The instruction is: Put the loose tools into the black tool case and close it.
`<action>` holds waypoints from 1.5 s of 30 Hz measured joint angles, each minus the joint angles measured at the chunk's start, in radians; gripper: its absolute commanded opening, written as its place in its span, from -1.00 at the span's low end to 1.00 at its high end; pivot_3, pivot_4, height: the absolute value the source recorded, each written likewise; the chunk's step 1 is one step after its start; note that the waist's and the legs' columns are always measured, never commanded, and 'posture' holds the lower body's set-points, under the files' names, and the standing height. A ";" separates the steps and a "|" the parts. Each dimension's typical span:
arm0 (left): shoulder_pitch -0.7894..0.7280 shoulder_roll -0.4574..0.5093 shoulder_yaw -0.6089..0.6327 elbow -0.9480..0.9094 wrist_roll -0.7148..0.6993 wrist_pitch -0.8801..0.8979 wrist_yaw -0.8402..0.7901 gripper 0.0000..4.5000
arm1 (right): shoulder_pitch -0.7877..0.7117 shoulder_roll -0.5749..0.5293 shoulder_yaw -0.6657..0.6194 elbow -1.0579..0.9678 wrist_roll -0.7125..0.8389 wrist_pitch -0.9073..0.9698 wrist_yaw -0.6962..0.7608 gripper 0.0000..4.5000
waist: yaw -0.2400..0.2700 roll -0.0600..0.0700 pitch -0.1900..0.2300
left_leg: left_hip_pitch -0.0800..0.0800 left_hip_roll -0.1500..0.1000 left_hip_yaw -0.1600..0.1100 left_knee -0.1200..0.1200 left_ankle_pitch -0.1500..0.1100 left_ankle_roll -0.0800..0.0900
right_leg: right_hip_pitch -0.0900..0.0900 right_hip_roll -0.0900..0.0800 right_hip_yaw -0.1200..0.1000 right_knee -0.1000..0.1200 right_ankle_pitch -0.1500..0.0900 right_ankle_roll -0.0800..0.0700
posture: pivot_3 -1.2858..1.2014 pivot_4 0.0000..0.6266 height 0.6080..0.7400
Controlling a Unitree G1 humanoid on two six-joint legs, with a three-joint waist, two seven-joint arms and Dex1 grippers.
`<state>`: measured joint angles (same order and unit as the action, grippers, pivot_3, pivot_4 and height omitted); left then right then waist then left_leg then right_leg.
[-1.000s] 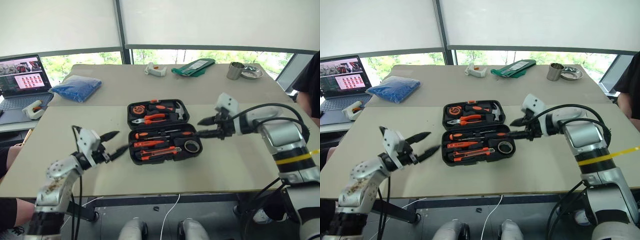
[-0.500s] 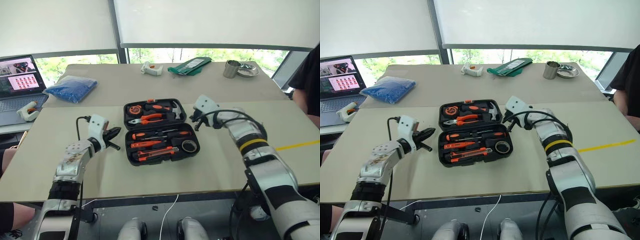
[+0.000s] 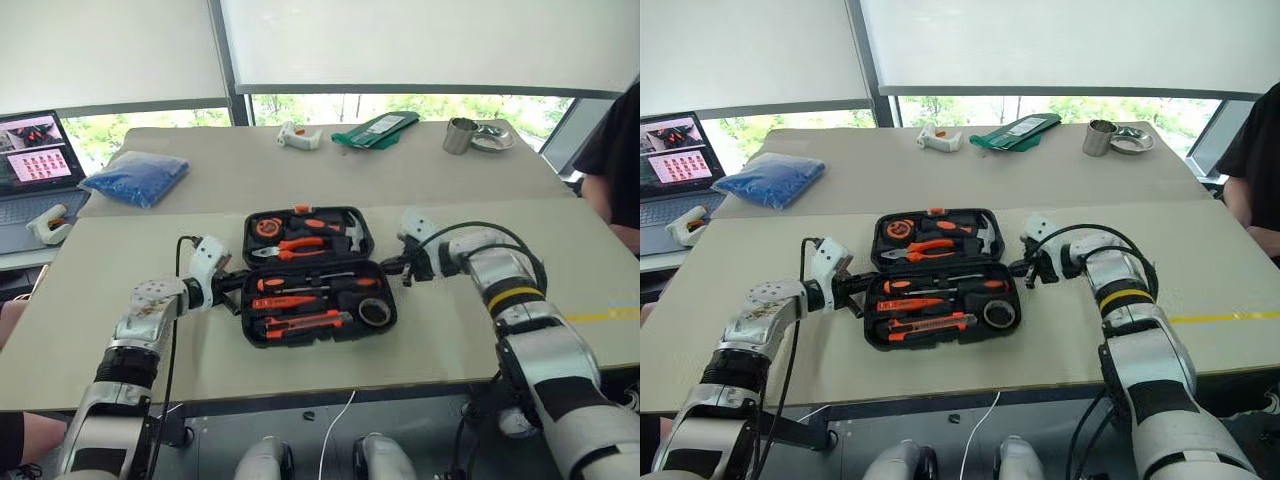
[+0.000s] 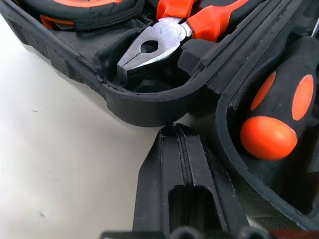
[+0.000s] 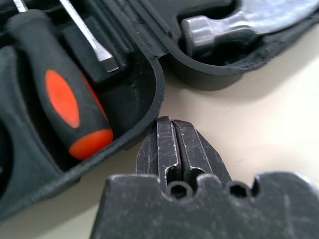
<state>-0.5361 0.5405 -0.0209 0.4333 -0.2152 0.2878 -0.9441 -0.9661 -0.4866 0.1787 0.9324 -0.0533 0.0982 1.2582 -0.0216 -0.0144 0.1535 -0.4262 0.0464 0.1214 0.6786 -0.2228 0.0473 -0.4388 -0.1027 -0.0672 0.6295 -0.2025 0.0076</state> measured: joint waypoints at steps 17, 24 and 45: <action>0.064 0.013 -0.033 -0.226 -0.036 0.216 -0.063 -0.68 | 0.335 -0.181 -0.061 -0.576 0.082 0.190 -0.017 -0.64 | 0.025 -0.001 0.000 | 0.001 -0.003 -0.002 0.004 -0.005 0.009 | 0.001 -0.003 0.000 0.000 0.000 0.003 | 0.03 -0.52 1.00; 0.062 0.150 0.040 -0.317 -0.131 0.511 -0.053 0.50 | 0.407 -0.275 -0.144 -0.762 0.173 0.464 -0.069 0.44 | 0.020 -0.001 0.001 | 0.001 -0.002 -0.003 0.004 -0.005 0.009 | 0.001 -0.003 0.001 0.001 0.000 0.003 | 0.03 -0.52 1.00; -0.326 0.014 -0.002 -0.004 -0.129 0.783 0.145 1.00 | 0.012 -0.090 -0.150 -0.561 0.269 1.277 -0.504 0.96 | 0.009 -0.003 0.002 | -0.005 -0.007 -0.004 0.004 0.001 0.009 | -0.004 -0.003 0.000 0.000 0.003 0.001 | 0.03 -0.52 1.00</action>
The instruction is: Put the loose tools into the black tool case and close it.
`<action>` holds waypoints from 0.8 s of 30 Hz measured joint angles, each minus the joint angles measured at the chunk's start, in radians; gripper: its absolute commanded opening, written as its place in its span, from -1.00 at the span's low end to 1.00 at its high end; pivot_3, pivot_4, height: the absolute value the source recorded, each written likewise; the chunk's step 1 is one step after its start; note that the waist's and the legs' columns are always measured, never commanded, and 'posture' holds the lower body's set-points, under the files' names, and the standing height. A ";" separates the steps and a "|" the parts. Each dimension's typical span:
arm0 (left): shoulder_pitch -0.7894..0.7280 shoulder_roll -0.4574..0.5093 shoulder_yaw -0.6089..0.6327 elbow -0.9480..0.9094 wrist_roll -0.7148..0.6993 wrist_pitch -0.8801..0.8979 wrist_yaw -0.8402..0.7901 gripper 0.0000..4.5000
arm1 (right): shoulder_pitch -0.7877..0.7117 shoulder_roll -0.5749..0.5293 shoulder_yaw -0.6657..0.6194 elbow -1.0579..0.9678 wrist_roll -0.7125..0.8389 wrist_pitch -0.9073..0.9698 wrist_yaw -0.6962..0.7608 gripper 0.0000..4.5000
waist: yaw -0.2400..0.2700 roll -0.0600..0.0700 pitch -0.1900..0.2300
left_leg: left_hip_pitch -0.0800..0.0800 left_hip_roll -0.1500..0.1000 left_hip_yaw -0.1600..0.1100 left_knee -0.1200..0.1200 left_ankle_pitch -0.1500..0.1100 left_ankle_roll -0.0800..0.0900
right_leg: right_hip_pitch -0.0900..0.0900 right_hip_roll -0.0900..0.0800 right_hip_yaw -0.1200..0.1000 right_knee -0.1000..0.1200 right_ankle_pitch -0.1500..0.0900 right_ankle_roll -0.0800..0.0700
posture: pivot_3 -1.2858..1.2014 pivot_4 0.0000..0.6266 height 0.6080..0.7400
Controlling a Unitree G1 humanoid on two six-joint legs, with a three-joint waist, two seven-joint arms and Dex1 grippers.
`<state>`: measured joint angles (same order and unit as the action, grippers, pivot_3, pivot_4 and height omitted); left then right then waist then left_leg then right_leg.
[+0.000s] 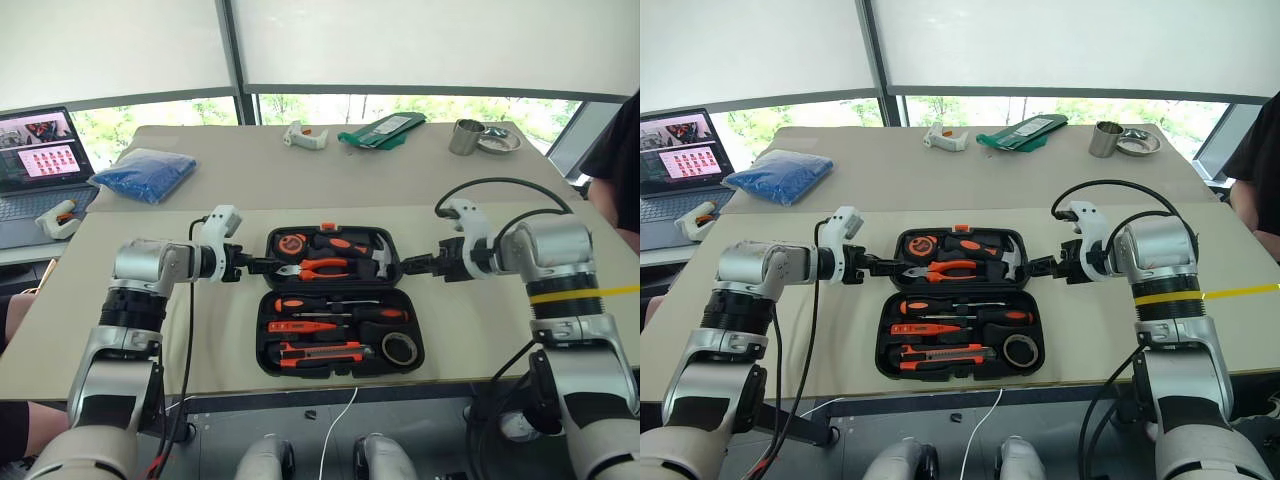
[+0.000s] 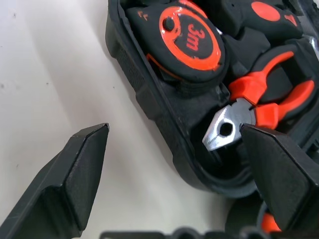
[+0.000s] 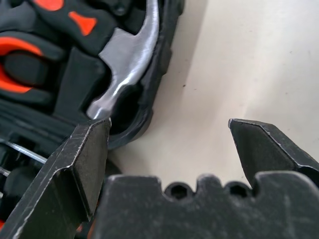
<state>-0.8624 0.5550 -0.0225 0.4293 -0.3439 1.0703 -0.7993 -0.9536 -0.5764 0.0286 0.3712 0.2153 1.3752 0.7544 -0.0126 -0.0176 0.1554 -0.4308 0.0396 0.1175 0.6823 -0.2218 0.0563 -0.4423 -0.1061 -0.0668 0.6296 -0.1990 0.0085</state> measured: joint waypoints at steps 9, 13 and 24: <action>-0.004 0.016 0.000 0.023 0.002 0.001 -0.008 0.69 | -0.014 0.048 -0.001 0.064 0.005 -0.032 -0.076 -0.22 | -0.002 0.000 0.000 | 0.000 0.000 0.000 0.000 0.000 0.000 | 0.000 0.000 0.000 0.000 0.000 0.000 | 0.03 -0.52 1.00; -0.007 -0.016 0.001 0.065 0.010 -0.048 0.002 0.07 | -0.035 0.081 -0.003 0.106 0.005 -0.062 -0.118 -0.81 | 0.005 0.000 0.000 | 0.001 -0.002 -0.002 0.000 0.001 0.002 | 0.002 -0.003 -0.001 0.001 0.001 0.001 | 0.03 -0.52 1.00; 0.040 -0.082 0.091 0.111 -0.014 -0.226 -0.005 -0.97 | 0.103 0.108 -0.075 0.005 0.035 -0.301 -0.118 -1.00 | -0.001 0.000 0.000 | 0.001 -0.005 -0.002 -0.001 0.007 0.007 | 0.002 -0.007 0.000 -0.001 0.007 0.006 | 0.03 -0.52 1.00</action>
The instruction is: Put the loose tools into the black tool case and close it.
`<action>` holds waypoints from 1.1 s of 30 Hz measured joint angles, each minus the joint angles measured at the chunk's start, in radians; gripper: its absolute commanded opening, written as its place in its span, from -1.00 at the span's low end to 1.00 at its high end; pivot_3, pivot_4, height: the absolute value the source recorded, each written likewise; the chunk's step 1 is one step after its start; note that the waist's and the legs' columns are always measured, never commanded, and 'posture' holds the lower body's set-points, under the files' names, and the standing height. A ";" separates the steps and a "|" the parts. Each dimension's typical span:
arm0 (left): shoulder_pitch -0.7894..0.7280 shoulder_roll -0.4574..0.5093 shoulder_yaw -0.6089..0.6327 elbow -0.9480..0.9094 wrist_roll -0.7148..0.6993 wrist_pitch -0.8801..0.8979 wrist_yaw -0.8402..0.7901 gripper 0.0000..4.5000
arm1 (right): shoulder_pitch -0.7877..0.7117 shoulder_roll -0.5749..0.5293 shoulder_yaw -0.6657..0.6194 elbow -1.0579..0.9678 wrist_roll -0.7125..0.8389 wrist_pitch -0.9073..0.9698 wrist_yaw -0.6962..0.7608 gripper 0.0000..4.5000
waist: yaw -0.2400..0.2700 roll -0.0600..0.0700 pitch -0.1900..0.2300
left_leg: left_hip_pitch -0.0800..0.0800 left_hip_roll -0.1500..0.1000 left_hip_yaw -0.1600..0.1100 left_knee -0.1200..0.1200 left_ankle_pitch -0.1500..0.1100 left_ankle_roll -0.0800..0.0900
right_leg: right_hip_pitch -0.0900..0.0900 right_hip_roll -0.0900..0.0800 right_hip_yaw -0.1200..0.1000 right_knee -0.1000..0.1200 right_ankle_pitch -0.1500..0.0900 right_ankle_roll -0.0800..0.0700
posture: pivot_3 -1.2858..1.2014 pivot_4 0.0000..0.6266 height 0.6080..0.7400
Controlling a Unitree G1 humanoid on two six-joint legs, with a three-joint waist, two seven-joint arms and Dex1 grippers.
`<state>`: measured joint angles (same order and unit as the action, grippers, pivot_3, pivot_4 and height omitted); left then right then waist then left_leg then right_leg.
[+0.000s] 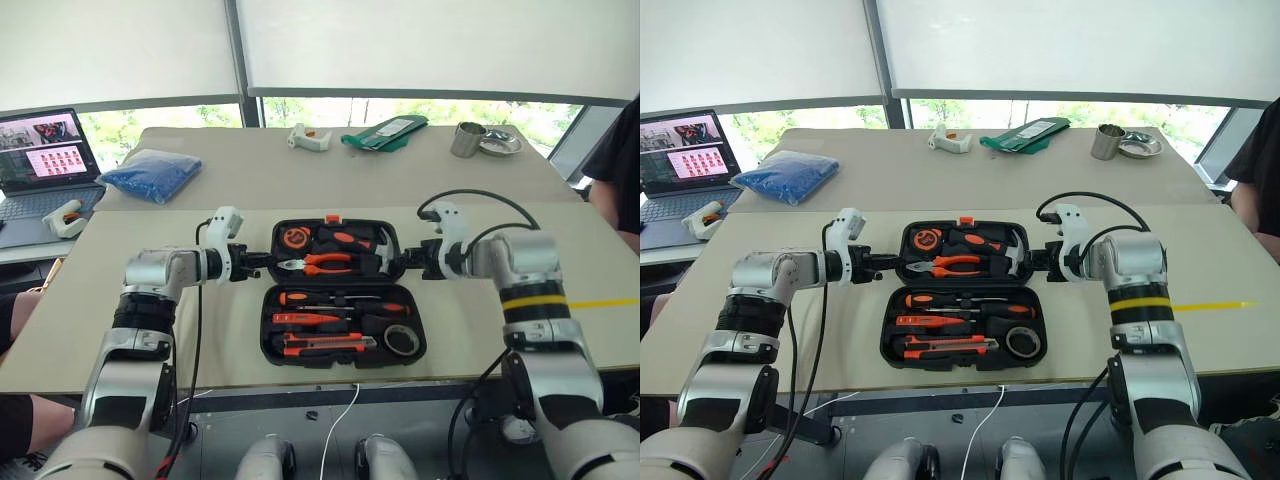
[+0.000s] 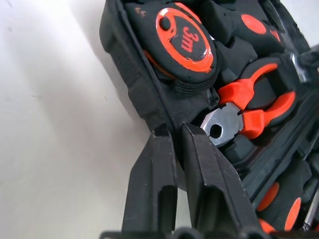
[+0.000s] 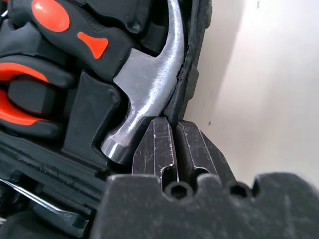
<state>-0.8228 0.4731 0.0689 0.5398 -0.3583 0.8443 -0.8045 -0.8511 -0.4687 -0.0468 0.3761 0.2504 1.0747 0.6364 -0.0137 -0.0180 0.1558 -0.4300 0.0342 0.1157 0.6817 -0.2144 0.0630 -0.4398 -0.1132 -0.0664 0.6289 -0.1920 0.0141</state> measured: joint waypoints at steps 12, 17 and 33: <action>0.259 -0.069 0.072 -0.160 0.034 -0.669 -0.012 -0.97 | 0.294 -0.149 0.146 -0.117 -0.247 -1.130 0.069 -1.00 | 0.000 0.000 0.002 | -0.002 0.000 0.002 -0.003 0.001 -0.002 | -0.001 0.000 0.000 -0.005 0.000 0.001 | 0.03 -0.52 1.00; 0.425 -0.067 0.065 -0.194 0.080 -1.023 -0.079 -1.00 | 0.440 -0.197 0.159 -0.099 -0.369 -1.505 -0.030 -0.67 | -0.002 0.000 0.002 | 0.004 0.000 0.004 -0.004 -0.001 0.001 | 0.003 -0.001 0.002 -0.005 -0.001 0.000 | 0.03 -0.52 1.00; 0.572 0.185 0.104 -0.041 0.134 -1.181 -0.169 -0.10 | 0.824 -0.338 0.030 -0.143 -0.121 -1.531 0.051 -0.29 | 0.025 -0.002 0.003 | 0.007 0.006 0.003 -0.003 -0.001 0.001 | 0.006 -0.001 0.001 -0.004 -0.007 -0.003 | 0.03 -0.52 1.00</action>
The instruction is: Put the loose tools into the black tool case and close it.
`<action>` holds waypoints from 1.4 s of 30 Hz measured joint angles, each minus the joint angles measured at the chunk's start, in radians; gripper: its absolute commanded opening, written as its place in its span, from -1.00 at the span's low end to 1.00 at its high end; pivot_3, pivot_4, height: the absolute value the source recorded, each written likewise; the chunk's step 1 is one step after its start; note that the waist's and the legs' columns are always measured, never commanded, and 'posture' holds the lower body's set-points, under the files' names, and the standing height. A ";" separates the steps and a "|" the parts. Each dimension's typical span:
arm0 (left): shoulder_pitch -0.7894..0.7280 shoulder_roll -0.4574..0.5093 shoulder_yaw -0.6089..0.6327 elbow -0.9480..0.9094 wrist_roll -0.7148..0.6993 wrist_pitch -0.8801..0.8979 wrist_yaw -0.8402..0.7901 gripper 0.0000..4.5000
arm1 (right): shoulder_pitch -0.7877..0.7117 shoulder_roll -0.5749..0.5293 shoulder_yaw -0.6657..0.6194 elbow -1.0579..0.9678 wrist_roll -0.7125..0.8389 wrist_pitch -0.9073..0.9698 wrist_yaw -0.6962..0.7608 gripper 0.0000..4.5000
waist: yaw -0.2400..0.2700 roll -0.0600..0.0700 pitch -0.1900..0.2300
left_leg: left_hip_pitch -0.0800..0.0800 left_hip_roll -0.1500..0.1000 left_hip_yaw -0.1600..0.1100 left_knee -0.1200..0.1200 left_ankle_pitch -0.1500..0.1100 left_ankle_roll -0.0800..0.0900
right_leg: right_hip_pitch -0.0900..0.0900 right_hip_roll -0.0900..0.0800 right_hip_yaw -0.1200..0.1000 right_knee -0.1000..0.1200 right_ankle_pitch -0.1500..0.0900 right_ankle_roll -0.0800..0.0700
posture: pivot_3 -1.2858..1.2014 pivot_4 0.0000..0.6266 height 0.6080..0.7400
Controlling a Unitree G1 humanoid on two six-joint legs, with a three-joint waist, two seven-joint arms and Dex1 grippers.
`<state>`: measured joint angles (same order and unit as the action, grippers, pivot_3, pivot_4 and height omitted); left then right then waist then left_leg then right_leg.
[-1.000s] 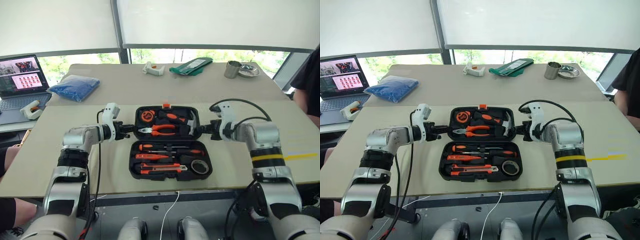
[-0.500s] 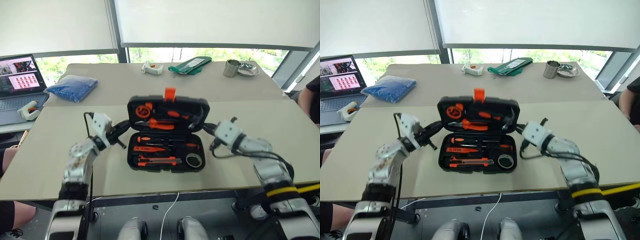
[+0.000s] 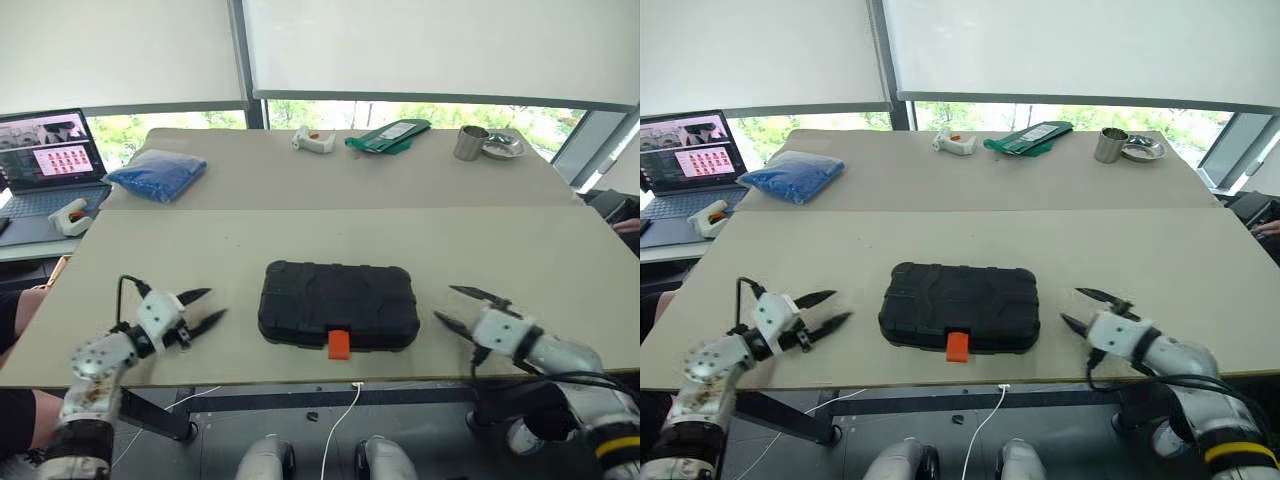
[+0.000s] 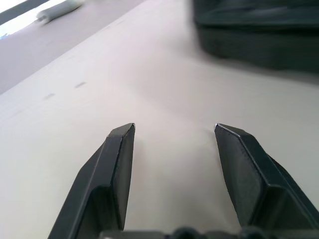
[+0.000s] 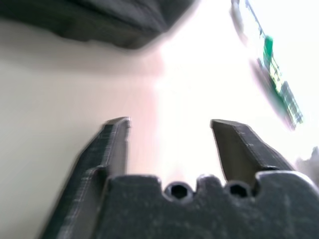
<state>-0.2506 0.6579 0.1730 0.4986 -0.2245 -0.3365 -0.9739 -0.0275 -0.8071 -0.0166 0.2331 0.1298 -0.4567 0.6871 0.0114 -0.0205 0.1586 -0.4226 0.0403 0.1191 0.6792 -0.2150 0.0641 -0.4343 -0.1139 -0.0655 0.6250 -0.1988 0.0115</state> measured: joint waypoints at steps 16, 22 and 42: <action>-0.630 -0.189 -0.277 0.430 0.164 0.256 -0.091 -0.99 | -0.069 0.022 0.235 -0.355 0.014 0.314 0.311 -1.00 | -0.005 -0.006 0.002 | -0.004 -0.002 -0.001 0.002 0.000 0.000 | -0.003 0.005 -0.001 0.000 0.003 0.006 | 0.03 -0.52 1.00; -0.599 -0.163 -0.288 0.457 0.184 0.257 -0.174 -0.99 | -0.176 0.106 0.240 -0.246 -0.111 0.299 0.207 -1.00 | -0.012 -0.007 0.003 | -0.006 -0.002 -0.001 0.003 0.000 0.000 | -0.004 0.003 -0.001 0.001 0.003 0.006 | 0.03 -0.52 1.00; -0.325 -0.089 -0.110 -0.314 -0.204 0.753 -0.201 -0.99 | -0.187 0.157 -0.017 -0.125 0.053 0.343 0.081 -1.00 | -0.004 -0.007 0.003 | -0.005 -0.003 -0.003 0.004 -0.001 0.001 | -0.001 0.001 -0.001 0.001 0.005 0.004 | 0.03 -0.52 1.00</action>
<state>-0.5758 0.5684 0.0630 0.1842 -0.4282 0.4163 -1.1747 -0.2144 -0.6504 -0.0333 0.1081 0.1833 -0.1132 0.7680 0.0078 -0.0275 0.1616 -0.4281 0.0375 0.1165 0.6832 -0.2155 0.0652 -0.4354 -0.1128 -0.0667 0.6259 -0.1938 0.0157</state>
